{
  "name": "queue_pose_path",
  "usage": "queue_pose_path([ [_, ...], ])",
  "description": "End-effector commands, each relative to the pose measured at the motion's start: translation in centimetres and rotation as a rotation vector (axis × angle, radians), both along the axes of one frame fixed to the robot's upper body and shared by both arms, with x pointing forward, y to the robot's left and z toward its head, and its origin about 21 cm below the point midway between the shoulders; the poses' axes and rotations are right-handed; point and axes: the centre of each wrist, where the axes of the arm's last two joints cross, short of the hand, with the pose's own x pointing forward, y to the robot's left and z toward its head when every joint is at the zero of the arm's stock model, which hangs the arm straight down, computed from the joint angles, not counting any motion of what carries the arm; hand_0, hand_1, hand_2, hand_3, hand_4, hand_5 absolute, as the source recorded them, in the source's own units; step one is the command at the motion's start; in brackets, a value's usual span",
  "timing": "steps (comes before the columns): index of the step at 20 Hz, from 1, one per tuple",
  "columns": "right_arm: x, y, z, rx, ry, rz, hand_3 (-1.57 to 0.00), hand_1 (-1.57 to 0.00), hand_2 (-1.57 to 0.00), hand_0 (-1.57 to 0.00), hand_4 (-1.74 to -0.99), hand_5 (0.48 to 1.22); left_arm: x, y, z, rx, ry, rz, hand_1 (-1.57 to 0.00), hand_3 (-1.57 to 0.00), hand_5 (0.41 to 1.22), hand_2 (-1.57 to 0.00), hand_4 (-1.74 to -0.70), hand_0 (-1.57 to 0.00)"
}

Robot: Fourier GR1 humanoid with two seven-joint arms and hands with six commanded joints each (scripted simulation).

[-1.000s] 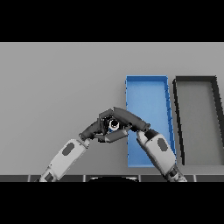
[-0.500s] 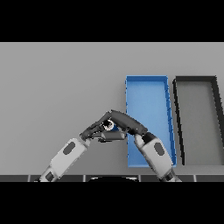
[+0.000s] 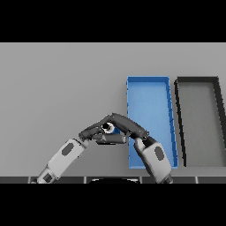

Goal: Pick up the blue pipe and place it into the blue bin.

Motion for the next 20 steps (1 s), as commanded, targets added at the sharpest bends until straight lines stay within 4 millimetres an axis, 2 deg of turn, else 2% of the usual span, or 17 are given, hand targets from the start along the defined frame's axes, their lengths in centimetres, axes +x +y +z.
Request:
queue_pose_path([
  [1,-0.1,-0.2,0.0,0.01,-0.013,0.001,-1.57,-1.57,-1.57,-1.57,-1.484,1.215,0.2,0.2,-0.4,0.023,0.013,0.02,-0.17,-0.07,0.901,-0.17,-0.91,-0.2],
  [3,0.0,-0.2,0.7,0.027,-0.025,-0.007,-1.57,-1.57,-1.57,-1.57,-1.484,1.217,0.1,0.1,-0.6,0.038,0.015,0.046,-0.11,-0.04,0.794,-0.11,-0.85,-0.13],
  [4,-0.1,-0.5,0.2,0.018,-0.02,-0.01,-1.57,-1.57,-1.57,-1.57,-1.485,1.218,0.1,0.4,-0.4,0.032,0.007,0.049,-0.09,-0.03,0.754,-0.09,-0.84,-0.1],
  [7,-0.1,-0.6,0.3,0.034,-0.034,-0.012,-1.57,-1.57,-1.57,-1.57,-1.485,1.219,0.3,0.7,-0.6,0.026,0.015,0.059,-0.04,-0.02,0.659,-0.04,-0.83,-0.05],
  [8,0.2,-0.5,0.5,0.036,-0.036,-0.027,-1.57,-1.57,-1.57,-1.57,-1.487,1.22,0.3,0.2,-0.7,0.023,0.039,0.07,-0.03,-0.01,0.636,-0.04,-0.84,-0.04],
  [11,0.2,-0.5,0.5,0.055,-0.02,-0.031,-1.57,-1.57,-1.57,-1.57,-1.491,1.22,0.2,0.4,-1.0,0.063,0.117,0.112,-0.02,-0.01,0.612,-0.02,-0.87,-0.02],
  [14,0.3,-0.4,1.3,0.165,0.104,0.009,-1.57,-1.57,-1.57,-1.57,-1.492,1.221,-0.2,0.4,-1.1,0.064,0.109,0.118,-0.01,0.0,0.572,-0.01,-0.88,-0.01],
  [18,1.5,-0.8,3.0,0.252,0.21,0.029,-1.57,-1.57,-1.57,-1.57,-1.494,1.221,-0.5,1.1,-1.1,0.068,0.107,0.118,0.0,0.0,0.529,0.0,-0.87,0.0],
  [20,1.7,-1.3,5.1,0.262,0.174,0.019,-1.57,-1.57,-1.57,-1.57,-1.492,1.221,-0.3,0.6,-1.0,0.089,0.125,0.127,0.0,0.0,0.515,0.0,-0.86,0.0],
])
